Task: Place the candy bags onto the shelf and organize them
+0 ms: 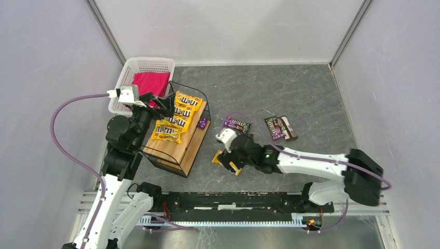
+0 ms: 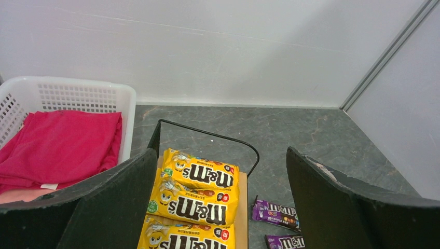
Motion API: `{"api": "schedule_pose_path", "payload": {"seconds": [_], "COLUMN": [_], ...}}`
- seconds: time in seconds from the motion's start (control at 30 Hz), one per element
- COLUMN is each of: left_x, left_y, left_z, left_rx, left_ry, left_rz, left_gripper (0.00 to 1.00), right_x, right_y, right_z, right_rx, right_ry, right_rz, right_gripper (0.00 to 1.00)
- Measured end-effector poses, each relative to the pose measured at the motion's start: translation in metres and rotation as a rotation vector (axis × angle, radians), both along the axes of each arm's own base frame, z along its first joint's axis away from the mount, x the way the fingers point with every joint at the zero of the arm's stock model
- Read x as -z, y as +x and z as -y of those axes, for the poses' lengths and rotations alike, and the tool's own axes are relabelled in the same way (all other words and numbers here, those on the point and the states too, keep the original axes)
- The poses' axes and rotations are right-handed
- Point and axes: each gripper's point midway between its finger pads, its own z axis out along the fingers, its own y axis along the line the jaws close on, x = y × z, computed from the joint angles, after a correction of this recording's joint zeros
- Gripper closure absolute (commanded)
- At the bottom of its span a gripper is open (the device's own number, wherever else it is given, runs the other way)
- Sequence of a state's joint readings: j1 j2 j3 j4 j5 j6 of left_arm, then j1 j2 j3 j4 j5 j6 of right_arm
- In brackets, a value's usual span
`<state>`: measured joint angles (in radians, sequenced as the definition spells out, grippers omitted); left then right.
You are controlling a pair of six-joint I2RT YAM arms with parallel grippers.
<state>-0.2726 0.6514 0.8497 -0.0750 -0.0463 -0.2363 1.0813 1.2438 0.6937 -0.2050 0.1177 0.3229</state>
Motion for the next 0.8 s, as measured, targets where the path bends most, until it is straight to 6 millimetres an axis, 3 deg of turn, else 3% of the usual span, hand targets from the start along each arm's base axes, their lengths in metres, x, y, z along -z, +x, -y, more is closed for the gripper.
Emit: {"api": "schedule_pose_path", "payload": {"seconds": [0.23,0.43,0.6,0.7,0.8], "left_x": [0.0,-0.001,0.001,0.003,0.003], "left_y": [-0.001,-0.001,0.001,0.002,0.002], "left_z": [0.001,0.001,0.001,0.002,0.004], "left_rx": [0.004,0.004,0.004,0.006,0.017], "left_ry": [0.0,0.0,0.001,0.003,0.004], "left_rz": [0.002,0.002,-0.004,-0.009,-0.009], "left_gripper": [0.0,0.0,0.0,0.0,0.0], "right_x": [0.054,0.043,0.052,0.037,0.003], "right_y": [-0.014,-0.016,-0.018,-0.003,0.021], "right_z": [0.059,0.039,0.035,0.028,0.008], "right_rx": [0.333,0.347,0.291,0.198,0.042], "right_ry": [0.233,0.359,0.3,0.225,0.187], "right_rz": [-0.333,-0.411,-0.404,-0.299,-0.142], "right_gripper": [0.23,0.31,0.26,0.22,0.22]}}
